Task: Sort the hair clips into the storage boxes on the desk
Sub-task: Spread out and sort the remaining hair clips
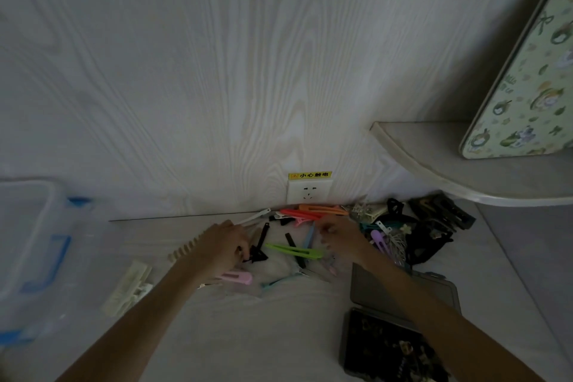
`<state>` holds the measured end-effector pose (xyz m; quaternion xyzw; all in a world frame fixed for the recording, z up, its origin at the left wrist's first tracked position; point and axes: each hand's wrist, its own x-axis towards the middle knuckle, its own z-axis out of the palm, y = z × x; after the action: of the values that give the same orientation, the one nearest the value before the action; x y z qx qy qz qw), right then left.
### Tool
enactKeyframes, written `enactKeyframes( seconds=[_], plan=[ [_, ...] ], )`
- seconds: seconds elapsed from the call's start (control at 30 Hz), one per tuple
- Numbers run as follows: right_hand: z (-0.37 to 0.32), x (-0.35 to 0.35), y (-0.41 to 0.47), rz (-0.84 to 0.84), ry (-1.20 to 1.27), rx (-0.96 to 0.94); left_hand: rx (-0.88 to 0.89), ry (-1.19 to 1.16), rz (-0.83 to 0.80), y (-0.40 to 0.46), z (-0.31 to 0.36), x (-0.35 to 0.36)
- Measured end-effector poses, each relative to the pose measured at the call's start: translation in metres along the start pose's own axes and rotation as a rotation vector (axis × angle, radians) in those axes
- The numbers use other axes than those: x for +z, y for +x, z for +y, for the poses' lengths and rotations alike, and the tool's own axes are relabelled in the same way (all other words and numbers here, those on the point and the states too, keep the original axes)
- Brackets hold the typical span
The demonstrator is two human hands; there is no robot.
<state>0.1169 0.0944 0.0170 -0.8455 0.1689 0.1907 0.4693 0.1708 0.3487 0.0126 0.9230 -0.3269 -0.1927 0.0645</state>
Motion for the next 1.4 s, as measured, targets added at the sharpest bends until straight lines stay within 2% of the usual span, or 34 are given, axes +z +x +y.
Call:
enactKeyframes(
  seconds=[0.13,0.2,0.23,0.27,0.33,0.4,0.5,0.57,0.67,0.83,0.93,0.97,1.03,1.2,1.27,1.33,1.4],
  plan=[
    [-0.031,0.001,-0.012,-0.149,0.625,0.197,-0.131,-0.04,-0.057,0.0,-0.007,-0.013],
    [-0.037,0.003,-0.008,-0.151,0.798,0.252,-0.181,-0.071,-0.072,0.001,-0.011,-0.015],
    [-0.038,0.006,-0.003,-0.094,0.75,0.228,-0.203,-0.086,-0.056,0.0,-0.012,-0.015],
    [-0.036,0.011,0.005,-0.006,0.589,0.168,-0.223,-0.108,-0.026,0.0,-0.013,-0.015],
    [-0.028,0.017,0.018,0.169,0.078,-0.054,-0.25,-0.195,0.046,0.003,-0.013,-0.012],
    [-0.021,0.026,0.022,0.162,-0.323,-0.2,-0.241,-0.281,0.054,0.004,-0.015,-0.009],
    [-0.017,0.039,0.018,0.038,-0.601,-0.259,-0.166,-0.278,-0.093,0.002,-0.024,0.0],
    [-0.016,0.042,0.017,0.0,-0.572,-0.27,-0.191,-0.252,-0.099,-0.003,-0.031,0.005],
    [-0.017,0.032,0.019,-0.028,-0.499,-0.223,-0.277,-0.216,-0.024,-0.008,-0.036,0.004],
    [-0.018,0.018,0.015,0.111,-0.481,-0.152,-0.339,-0.37,0.168,0.011,-0.013,0.0],
    [-0.017,0.022,0.015,-0.085,-0.606,-0.152,-0.293,-0.428,0.219,0.029,0.011,0.001],
    [-0.018,0.026,0.012,-0.15,-0.626,-0.147,-0.261,-0.436,0.244,0.034,0.016,0.003],
    [-0.013,0.025,0.007,-0.148,-0.555,-0.128,-0.122,-0.443,0.277,0.044,0.028,0.007],
    [0.013,-0.03,-0.011,0.303,-0.528,-0.048,0.304,-0.274,0.285,0.068,0.067,0.015],
    [0.025,-0.049,-0.01,0.333,-0.459,0.007,0.439,-0.159,0.28,0.082,0.081,0.021],
    [0.036,-0.058,-0.005,0.279,-0.431,0.036,0.474,-0.038,0.231,0.094,0.09,0.026],
    [0.041,-0.059,0.001,0.208,-0.435,0.038,0.374,0.058,0.185,0.096,0.095,0.023]
  ],
)
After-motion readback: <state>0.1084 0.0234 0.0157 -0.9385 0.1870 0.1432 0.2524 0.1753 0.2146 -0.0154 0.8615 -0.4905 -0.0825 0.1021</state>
